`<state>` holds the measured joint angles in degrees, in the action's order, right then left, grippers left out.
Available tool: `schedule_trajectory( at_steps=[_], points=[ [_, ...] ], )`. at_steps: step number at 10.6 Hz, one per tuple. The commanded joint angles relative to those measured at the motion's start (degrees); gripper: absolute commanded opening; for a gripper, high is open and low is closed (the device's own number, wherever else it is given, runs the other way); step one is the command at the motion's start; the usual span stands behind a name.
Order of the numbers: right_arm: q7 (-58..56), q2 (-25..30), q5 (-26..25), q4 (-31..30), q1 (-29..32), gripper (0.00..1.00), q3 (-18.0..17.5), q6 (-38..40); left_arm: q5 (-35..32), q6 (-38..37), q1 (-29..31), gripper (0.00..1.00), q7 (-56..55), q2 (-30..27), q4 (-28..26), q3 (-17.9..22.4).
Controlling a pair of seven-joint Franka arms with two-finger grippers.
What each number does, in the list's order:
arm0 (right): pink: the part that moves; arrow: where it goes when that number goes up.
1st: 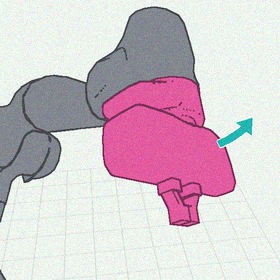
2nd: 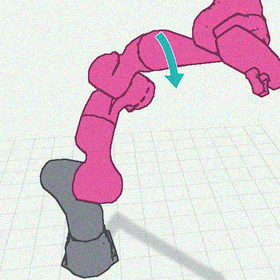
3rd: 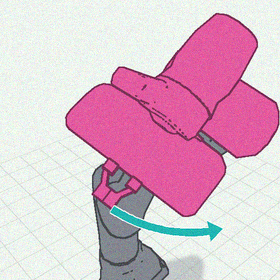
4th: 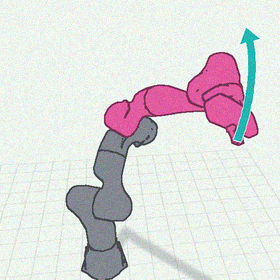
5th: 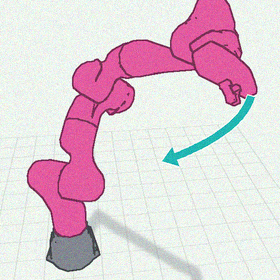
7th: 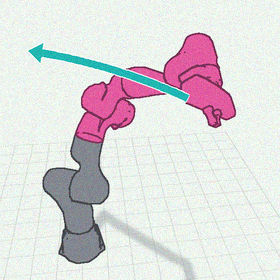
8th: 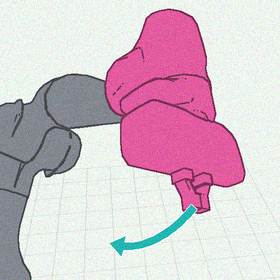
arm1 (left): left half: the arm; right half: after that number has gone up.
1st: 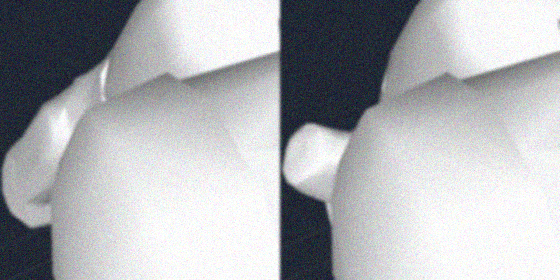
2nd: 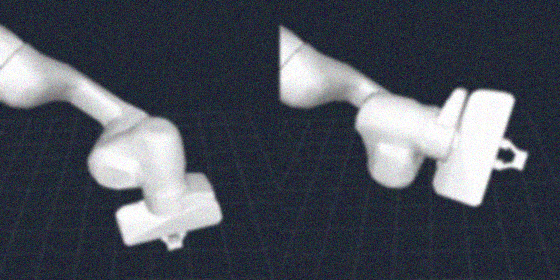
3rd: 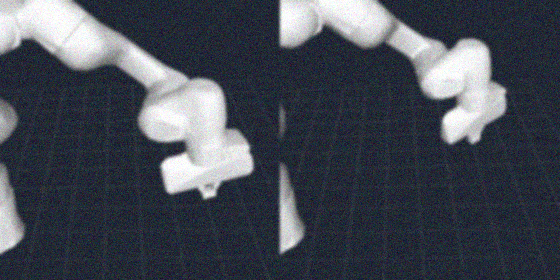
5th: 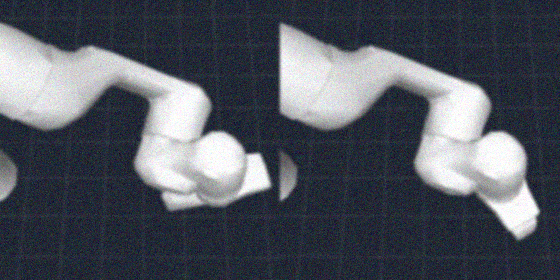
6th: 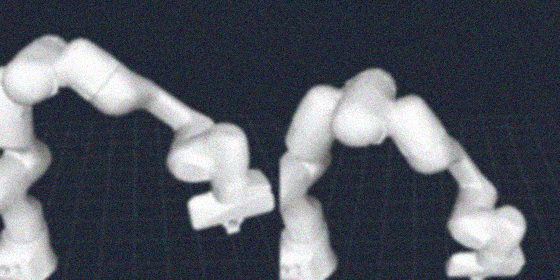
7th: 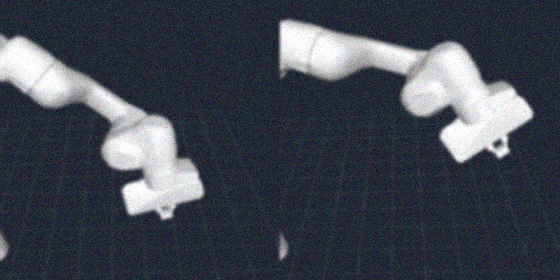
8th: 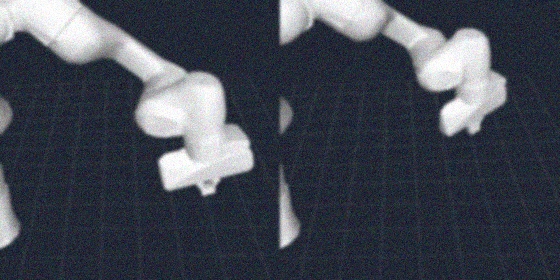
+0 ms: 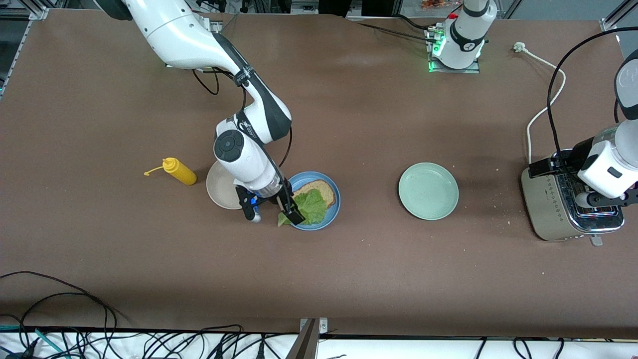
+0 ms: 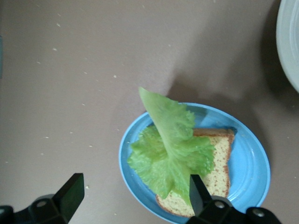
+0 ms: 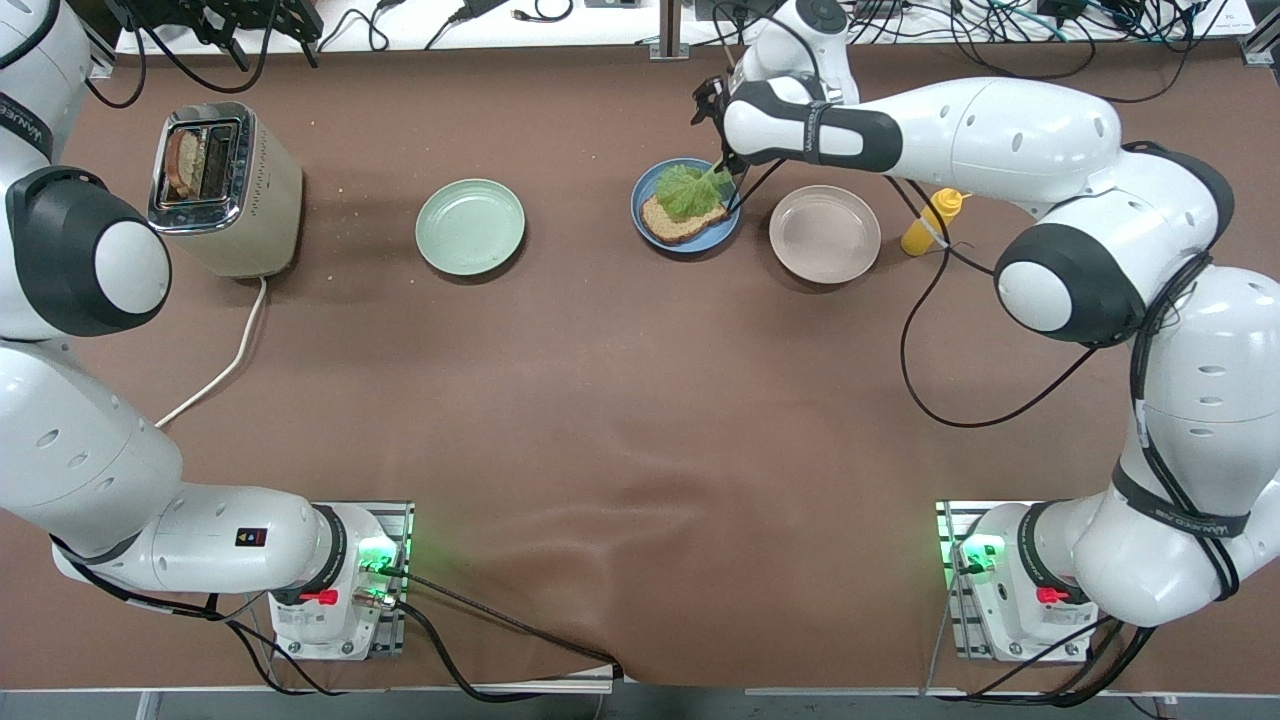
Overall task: Make sandwich in blue plate with both arms
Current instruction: 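Carry the lettuce with the right gripper and drop it onto the bread, then move the right gripper to the mustard while the left gripper grasps bread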
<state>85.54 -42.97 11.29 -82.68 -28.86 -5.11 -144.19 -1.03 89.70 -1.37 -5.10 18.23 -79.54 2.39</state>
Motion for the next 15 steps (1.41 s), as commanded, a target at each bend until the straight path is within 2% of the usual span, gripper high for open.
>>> schedule_trajectory(
  at_steps=[1,3,4,5,8,9,11,13,15],
  points=[
    [0.24,4.29,-5.19,-0.12,-0.58,1.00,2.47,7.31,0.95,0.21,1.88,1.00,4.91,-0.39,-0.18,0.51],
    [0.15,5.61,-14.06,-0.20,-0.76,1.00,2.82,11.20,0.51,0.21,4.52,1.00,8.95,-0.39,0.17,0.59],
    [-0.11,6.75,-16.80,-0.03,-0.76,1.00,2.82,14.52,0.42,0.21,6.19,1.00,10.27,-0.39,0.17,0.59],
    [-1.07,7.20,-18.48,0.32,-0.50,1.00,3.08,17.07,0.42,0.21,7.94,1.00,10.46,-0.39,0.17,0.59],
    [-8.34,11.58,-18.85,0.32,-0.14,1.00,4.48,24.28,-1.16,0.30,14.71,1.00,11.60,0.57,0.17,0.51],
    [-13.51,13.07,-18.76,0.32,-0.14,1.00,6.58,28.57,-1.25,0.39,15.42,1.00,13.69,1.62,0.17,0.59],
    [-26.50,14.58,-18.06,0.15,0.29,1.00,11.15,31.86,-0.99,1.35,18.32,1.00,15.21,4.34,0.35,0.60],
    [-42.75,16.59,-18.14,-0.03,0.30,1.00,15.55,40.61,-2.73,6.70,19.03,0.96,15.21,7.15,-0.09,0.59],
    [-56.37,19.58,-18.06,-0.64,0.38,1.00,20.46,44.58,-3.01,8.38,19.91,0.96,15.21,9.79,0.00,0.59]
  ],
)
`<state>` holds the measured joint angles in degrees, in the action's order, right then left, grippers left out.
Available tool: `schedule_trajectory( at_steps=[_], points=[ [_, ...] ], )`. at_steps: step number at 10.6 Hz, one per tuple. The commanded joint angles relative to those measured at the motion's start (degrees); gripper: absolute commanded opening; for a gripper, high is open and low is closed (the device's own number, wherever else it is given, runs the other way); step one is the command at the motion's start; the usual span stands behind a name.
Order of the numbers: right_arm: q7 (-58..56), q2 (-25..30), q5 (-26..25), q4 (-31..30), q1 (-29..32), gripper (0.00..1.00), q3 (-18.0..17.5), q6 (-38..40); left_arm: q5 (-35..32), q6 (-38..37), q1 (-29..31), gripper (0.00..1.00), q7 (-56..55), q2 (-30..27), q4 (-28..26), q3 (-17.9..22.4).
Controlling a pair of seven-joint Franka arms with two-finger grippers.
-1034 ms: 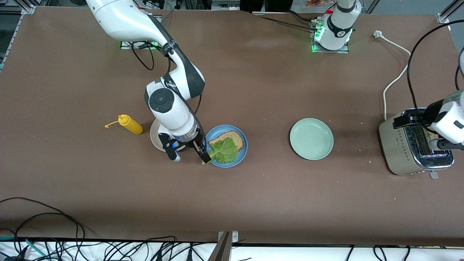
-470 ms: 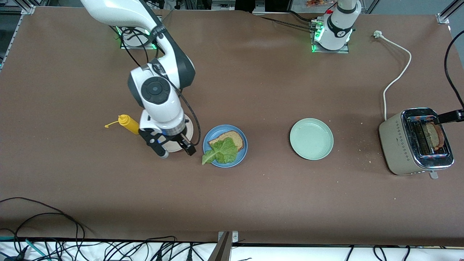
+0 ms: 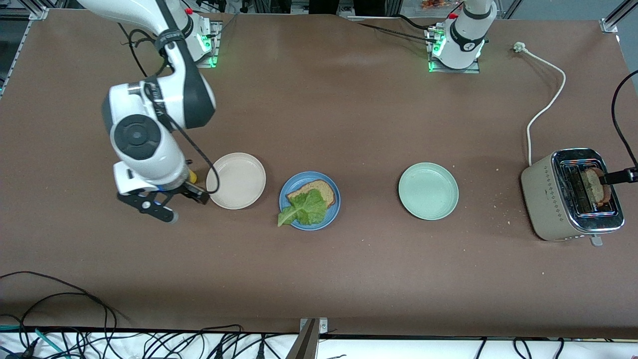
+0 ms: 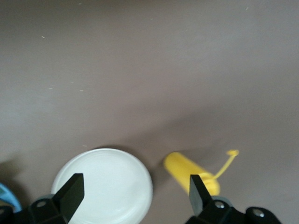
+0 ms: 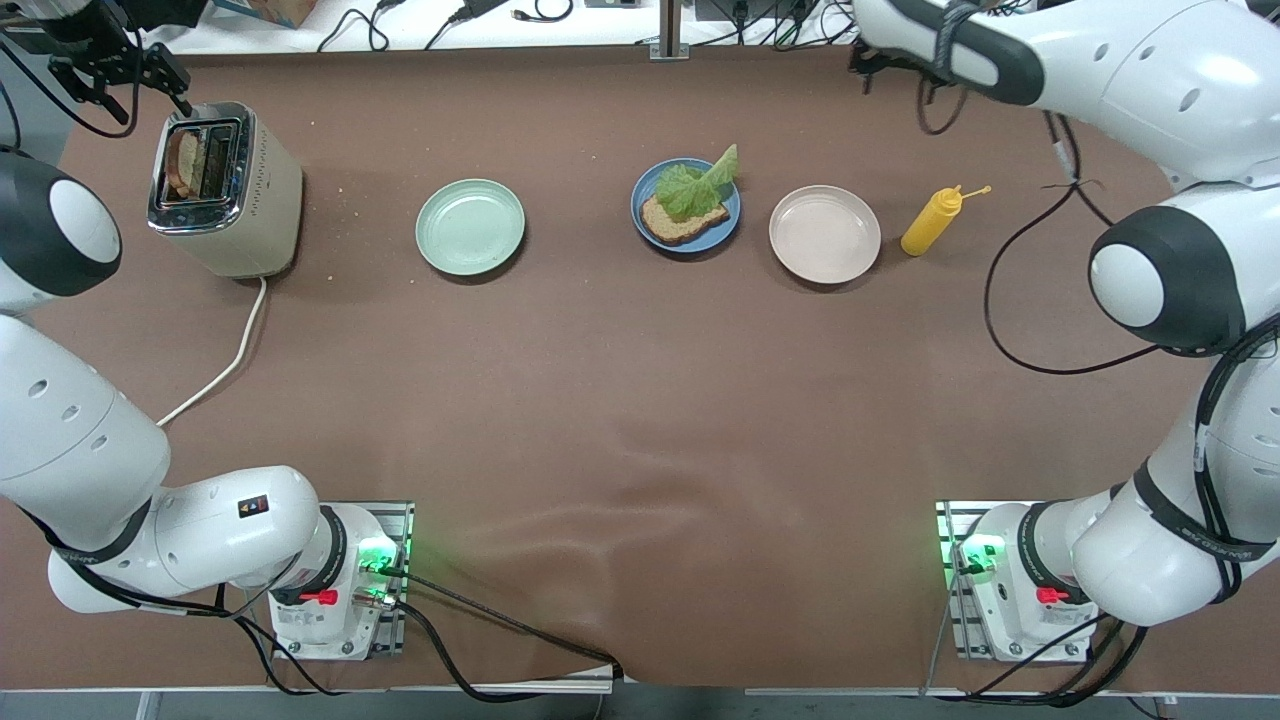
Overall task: Make sandwich in blue plate with both arms
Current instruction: 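Move the right gripper to the mustard while the left gripper grasps bread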
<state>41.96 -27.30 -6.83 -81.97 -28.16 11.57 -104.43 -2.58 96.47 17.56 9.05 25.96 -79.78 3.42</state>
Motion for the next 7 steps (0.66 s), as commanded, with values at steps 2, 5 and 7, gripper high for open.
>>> schedule_trajectory(
  at_steps=[2,5,7],
  points=[
    [-26.77,6.11,0.41,-2.92,-0.32,1.00,8.71,6.43,-1.46,1.53,0.98,0.96,0.97,4.09,-0.03,-0.43],
    [-37.46,12.08,3.30,-11.51,-0.32,0.95,13.47,4.87,-3.64,0.74,0.89,0.79,0.89,5.24,-0.47,-0.43],
    [-39.14,14.46,3.66,-15.40,-0.23,0.99,14.61,2.93,-5.67,-0.41,0.89,0.45,0.97,5.33,-0.56,-0.43]
  ],
)
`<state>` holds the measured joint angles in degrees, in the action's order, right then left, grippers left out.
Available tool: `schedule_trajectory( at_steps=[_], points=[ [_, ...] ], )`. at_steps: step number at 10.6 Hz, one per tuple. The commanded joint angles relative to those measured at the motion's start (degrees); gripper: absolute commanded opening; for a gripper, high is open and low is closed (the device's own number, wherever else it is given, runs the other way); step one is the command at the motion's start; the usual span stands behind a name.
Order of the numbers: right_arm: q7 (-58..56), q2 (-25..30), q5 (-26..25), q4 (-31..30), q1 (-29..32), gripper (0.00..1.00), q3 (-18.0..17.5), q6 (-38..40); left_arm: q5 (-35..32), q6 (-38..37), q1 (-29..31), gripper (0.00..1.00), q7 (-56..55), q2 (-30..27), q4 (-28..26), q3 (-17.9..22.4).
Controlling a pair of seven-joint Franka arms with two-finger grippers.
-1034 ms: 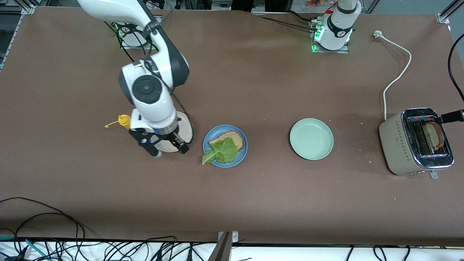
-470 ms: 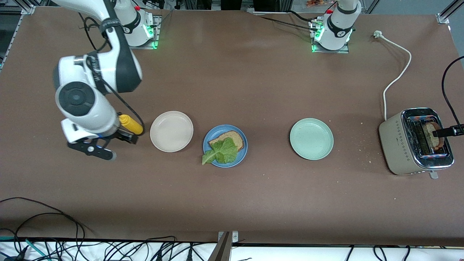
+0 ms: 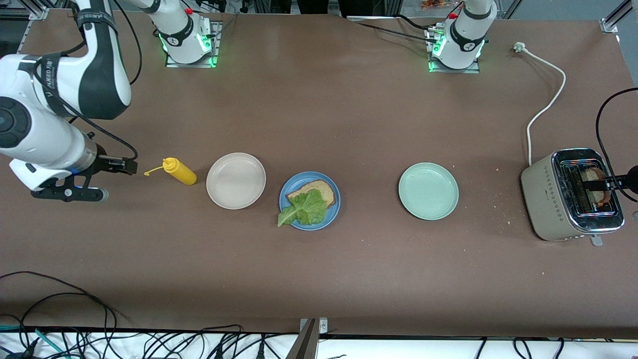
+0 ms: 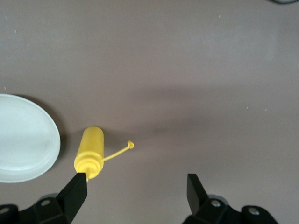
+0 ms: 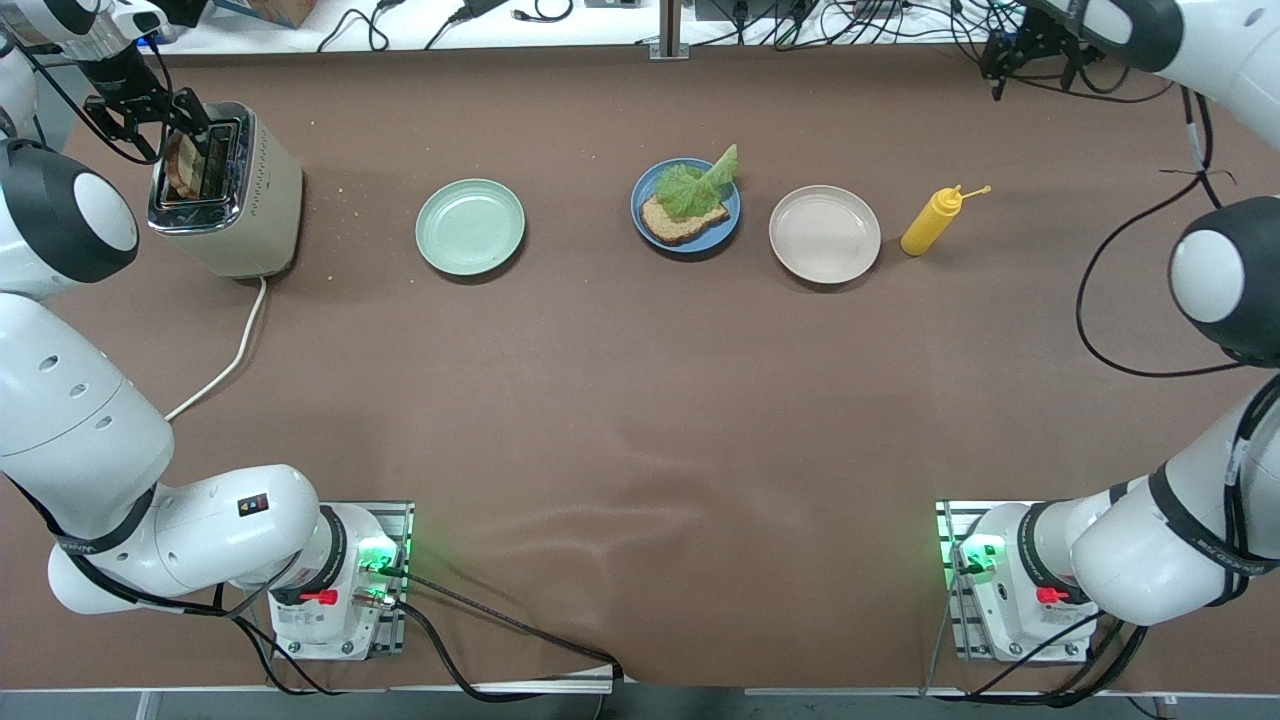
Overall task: Make sandwich in blue plate with both arms
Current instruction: 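Move the right gripper to the mustard while the left gripper grasps bread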
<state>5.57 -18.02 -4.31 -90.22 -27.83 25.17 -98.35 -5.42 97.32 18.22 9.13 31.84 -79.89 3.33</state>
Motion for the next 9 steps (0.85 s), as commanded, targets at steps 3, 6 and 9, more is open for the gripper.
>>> schedule_trajectory(
  at_steps=[3,6,9],
  points=[
    [-7.06,9.31,1.23,-16.27,-0.47,1.00,2.08,-11.05,-3.46,-2.65,-0.11,0.00,0.89,-0.55,-0.36,-0.34],
    [-11.79,11.87,1.23,-23.24,-0.38,1.00,3.66,-18.18,-3.46,-4.49,-0.46,0.00,1.76,-1.16,0.69,-0.78],
    [-23.36,11.00,8.32,-24.47,-0.12,1.00,6.81,-19.16,-3.29,-7.65,-0.46,0.00,5.80,-5.10,1.57,-1.31]
  ],
)
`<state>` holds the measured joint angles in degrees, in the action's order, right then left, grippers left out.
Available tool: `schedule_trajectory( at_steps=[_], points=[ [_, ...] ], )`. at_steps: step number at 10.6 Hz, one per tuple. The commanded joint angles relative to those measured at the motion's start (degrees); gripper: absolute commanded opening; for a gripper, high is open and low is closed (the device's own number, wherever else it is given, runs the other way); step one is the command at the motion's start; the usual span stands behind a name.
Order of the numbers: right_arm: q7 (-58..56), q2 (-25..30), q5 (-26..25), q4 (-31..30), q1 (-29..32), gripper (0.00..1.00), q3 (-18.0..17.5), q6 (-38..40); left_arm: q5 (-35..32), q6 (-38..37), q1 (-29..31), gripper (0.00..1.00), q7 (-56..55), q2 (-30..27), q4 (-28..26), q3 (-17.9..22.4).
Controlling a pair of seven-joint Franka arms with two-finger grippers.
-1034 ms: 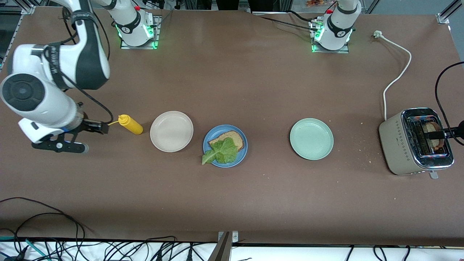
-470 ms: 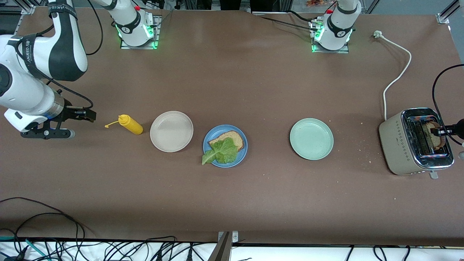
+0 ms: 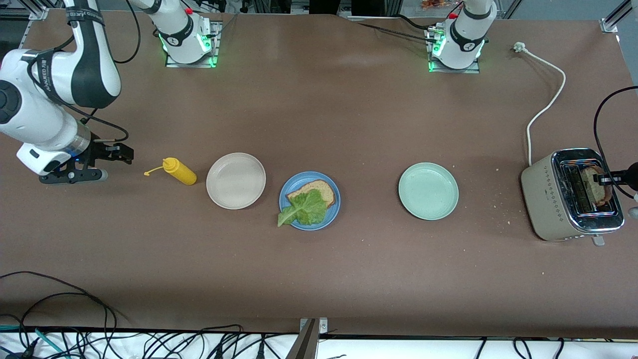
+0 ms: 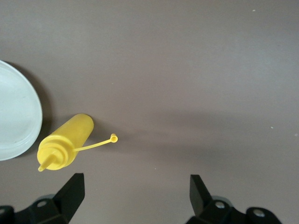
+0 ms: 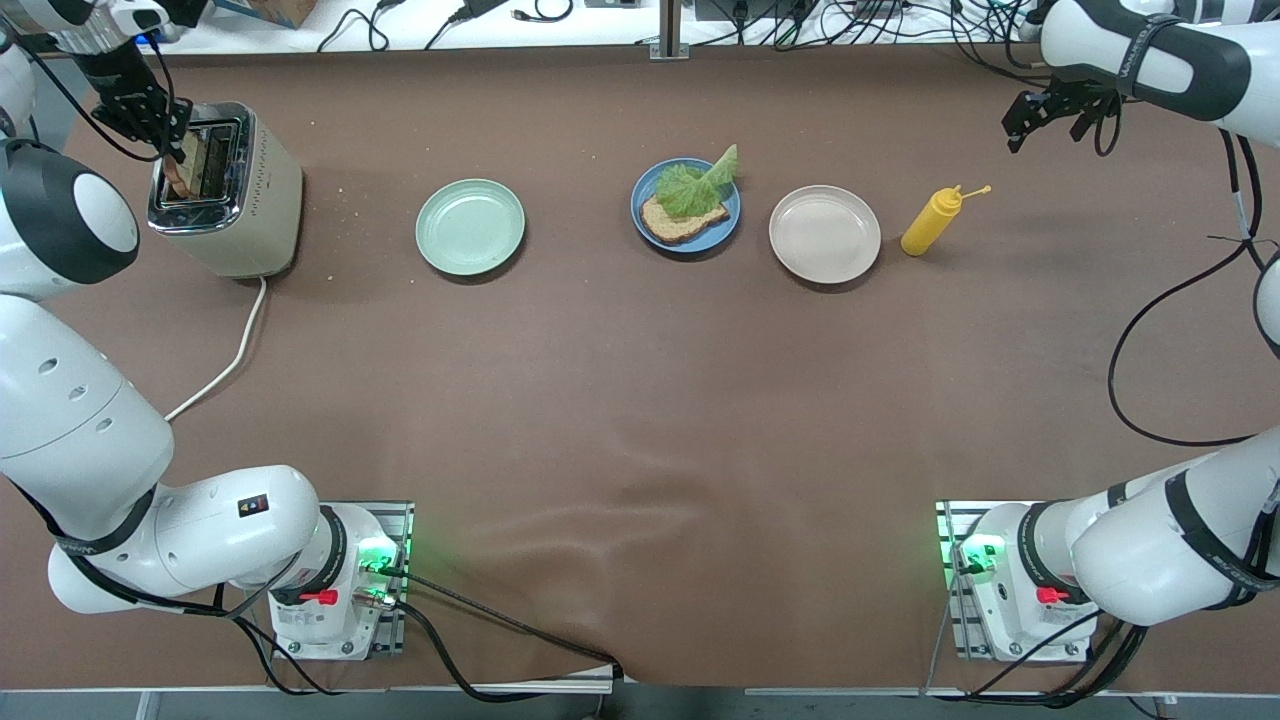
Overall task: Make sandwich in blue plate with both arms
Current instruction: 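Move the right gripper to the mustard while the left gripper grasps bread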
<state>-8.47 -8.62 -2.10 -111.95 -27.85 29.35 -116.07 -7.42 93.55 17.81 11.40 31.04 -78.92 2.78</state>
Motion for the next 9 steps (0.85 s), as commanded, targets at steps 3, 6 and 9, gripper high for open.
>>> schedule_trajectory(
  at_steps=[3,6,9],
  points=[
    [-22.35,0.28,11.93,-3.97,2.26,0.99,5.46,-1.96,-0.31,-7.23,-0.06,0.00,3.63,-10.10,0.61,-2.59],
    [-39.29,-3.84,22.89,-5.30,7.96,0.99,5.46,-5.40,-0.22,-12.23,0.03,0.00,2.93,-15.72,0.61,-4.53],
    [-56.17,-6.58,29.77,-5.56,11.32,0.99,5.46,-4.78,7.56,-16.11,0.03,0.00,-4.14,-19.25,0.61,-7.07]
  ],
)
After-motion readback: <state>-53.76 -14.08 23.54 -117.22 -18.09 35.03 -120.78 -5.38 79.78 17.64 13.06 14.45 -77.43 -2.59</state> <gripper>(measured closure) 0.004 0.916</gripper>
